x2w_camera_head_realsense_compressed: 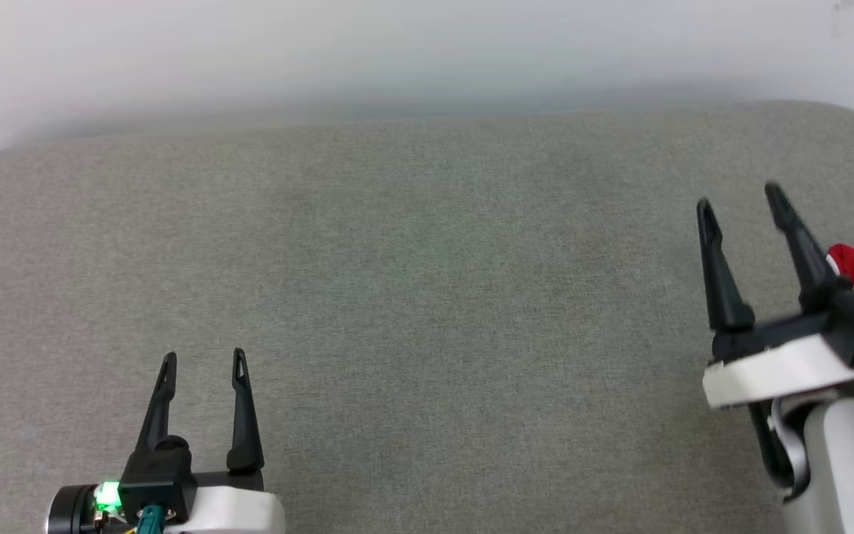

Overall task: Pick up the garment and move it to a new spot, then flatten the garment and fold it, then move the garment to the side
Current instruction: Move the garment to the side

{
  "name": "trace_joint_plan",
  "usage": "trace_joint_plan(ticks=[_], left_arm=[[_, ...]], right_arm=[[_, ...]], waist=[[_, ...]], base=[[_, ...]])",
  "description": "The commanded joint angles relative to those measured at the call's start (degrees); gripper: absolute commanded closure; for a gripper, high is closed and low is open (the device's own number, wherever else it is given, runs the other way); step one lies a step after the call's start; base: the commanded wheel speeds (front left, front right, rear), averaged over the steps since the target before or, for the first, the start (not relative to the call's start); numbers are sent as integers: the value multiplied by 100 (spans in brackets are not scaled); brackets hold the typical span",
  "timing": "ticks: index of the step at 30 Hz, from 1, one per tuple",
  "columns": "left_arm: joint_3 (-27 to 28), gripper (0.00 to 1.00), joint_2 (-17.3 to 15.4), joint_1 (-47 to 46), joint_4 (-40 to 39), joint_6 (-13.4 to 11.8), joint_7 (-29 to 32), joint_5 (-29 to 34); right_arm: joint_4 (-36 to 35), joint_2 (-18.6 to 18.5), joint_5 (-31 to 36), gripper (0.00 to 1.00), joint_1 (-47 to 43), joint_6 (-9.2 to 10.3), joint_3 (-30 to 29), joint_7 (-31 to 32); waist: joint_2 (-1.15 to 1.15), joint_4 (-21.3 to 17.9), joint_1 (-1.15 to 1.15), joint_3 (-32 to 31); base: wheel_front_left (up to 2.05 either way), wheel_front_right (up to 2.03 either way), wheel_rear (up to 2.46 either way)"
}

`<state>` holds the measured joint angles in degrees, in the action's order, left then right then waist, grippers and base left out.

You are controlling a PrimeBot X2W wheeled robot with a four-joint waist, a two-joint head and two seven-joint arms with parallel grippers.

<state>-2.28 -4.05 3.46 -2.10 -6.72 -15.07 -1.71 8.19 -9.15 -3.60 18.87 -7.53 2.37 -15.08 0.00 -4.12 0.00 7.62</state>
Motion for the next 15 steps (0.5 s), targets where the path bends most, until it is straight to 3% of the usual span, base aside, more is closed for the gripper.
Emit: trace_joint_plan(ticks=[1, 15], left_arm=[[-15, 0, 15, 97, 38, 12, -13, -5], [-52, 0, 65, 542, 156, 111, -13, -72]], right_arm=[[-89, 154, -56, 0, -388, 9, -100, -8], [-547, 574, -235, 0, -2212, 8, -498, -9]], waist=[[0, 101, 0, -121], [0, 251, 0, -579]], base=[[0, 0, 0], [0, 0, 0]])
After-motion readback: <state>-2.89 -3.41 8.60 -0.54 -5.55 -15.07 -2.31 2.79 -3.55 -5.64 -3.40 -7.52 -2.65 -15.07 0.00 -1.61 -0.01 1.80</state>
